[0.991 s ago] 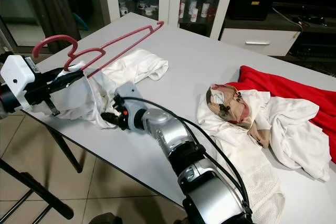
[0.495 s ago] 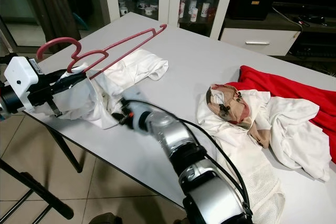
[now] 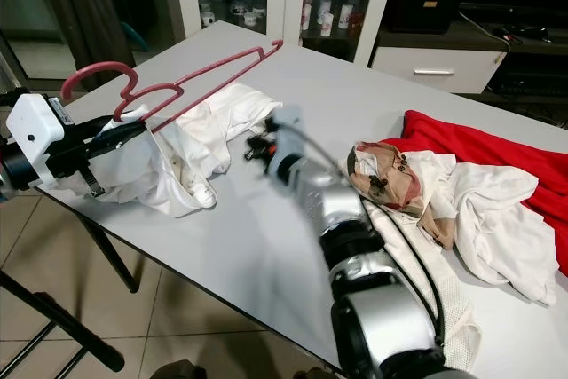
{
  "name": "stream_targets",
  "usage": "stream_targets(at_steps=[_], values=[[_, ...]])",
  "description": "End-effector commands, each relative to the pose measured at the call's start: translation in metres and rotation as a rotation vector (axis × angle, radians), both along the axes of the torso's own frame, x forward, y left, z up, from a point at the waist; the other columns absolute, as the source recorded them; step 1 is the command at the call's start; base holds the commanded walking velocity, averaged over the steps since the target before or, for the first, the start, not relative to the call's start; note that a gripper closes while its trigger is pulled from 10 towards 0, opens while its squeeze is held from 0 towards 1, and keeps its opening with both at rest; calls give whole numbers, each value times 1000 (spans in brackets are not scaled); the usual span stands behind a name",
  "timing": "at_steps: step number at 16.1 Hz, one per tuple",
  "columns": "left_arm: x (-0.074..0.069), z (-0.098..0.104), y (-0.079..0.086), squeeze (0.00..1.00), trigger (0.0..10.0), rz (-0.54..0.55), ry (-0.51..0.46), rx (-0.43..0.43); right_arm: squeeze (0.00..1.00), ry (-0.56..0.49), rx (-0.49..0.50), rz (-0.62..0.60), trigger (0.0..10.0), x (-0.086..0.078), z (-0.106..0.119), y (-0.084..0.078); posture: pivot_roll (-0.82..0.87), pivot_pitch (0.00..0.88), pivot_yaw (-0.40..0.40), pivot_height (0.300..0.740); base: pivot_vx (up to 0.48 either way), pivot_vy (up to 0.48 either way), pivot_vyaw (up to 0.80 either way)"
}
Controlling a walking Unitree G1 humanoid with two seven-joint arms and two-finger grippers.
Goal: Hang hanger
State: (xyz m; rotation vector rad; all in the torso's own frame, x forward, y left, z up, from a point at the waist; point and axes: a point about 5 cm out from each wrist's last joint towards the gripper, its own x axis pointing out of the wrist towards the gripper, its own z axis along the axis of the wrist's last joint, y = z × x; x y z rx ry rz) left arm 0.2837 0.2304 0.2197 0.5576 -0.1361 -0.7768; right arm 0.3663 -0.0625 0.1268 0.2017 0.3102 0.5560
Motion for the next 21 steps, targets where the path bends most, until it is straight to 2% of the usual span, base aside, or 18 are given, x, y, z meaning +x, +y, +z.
stream_targets(at_steps=[1, 2, 3, 5, 6, 7, 8, 10, 11, 12, 15, 21], values=[[2, 8, -1, 0, 0, -8, -30, 19, 0, -34, 27, -25, 0, 6, 12, -4, 71, 0, -16, 740, 0, 0, 0], [3, 8, -1, 0, 0, -7, -31, 20, 0, -43, 35, -32, 0, 7, 15, -6, 71, 0, -16, 740, 0, 0, 0], [4, 9, 1, 0, 0, -2, -35, 18, 0, -93, 52, 114, 0, 1, 25, 7, 70, 0, -14, 740, 0, 0, 0], [5, 9, 2, 0, 0, -1, -35, 15, 0, -116, 38, 234, 0, -10, 25, 18, 71, 0, -13, 740, 0, 0, 0], [6, 8, 2, 0, 0, -1, -33, 15, 0, -126, 34, 278, 4078, -15, 25, 20, 73, 0, -12, 740, 0, 0, 0], [6, 7, 2, 0, 0, -2, -30, 14, 0, -138, 28, 323, 10000, -21, 23, 21, 73, 0, -12, 740, 0, 0, 0], [7, 5, 1, 0, 0, 0, -25, 7, 0, -167, 1, 387, 10000, -30, 19, 15, 73, 0, -12, 740, 0, 0, 0], [8, 4, 1, 0, 0, 4, -22, -4, 0, -186, -5, 372, 10000, -31, 19, -1, 73, 0, -12, 740, 0, 0, 0], [8, 2, 1, 0, 0, 0, -13, -3, 0, -187, -25, 322, 10000, -28, 20, -23, 73, 0, -12, 740, 0, 0, 0], [9, 2, 1, 0, 0, -7, -7, 4, 0, -190, -54, 310, 10000, -27, 22, -37, 67, 0, 2, 740, 0, 0, 0], [13, 4, 0, 0, 0, -21, -8, 12, 0, -220, -111, 323, 10000, -26, 28, -45, 61, 0, 11, 740, 0, 0, 800], [16, 7, -3, 0, 0, -44, -13, 32, 0, -246, -143, 305, 10000, -15, 36, -41, 67, 0, 17, 740, 0, 0, 800]])
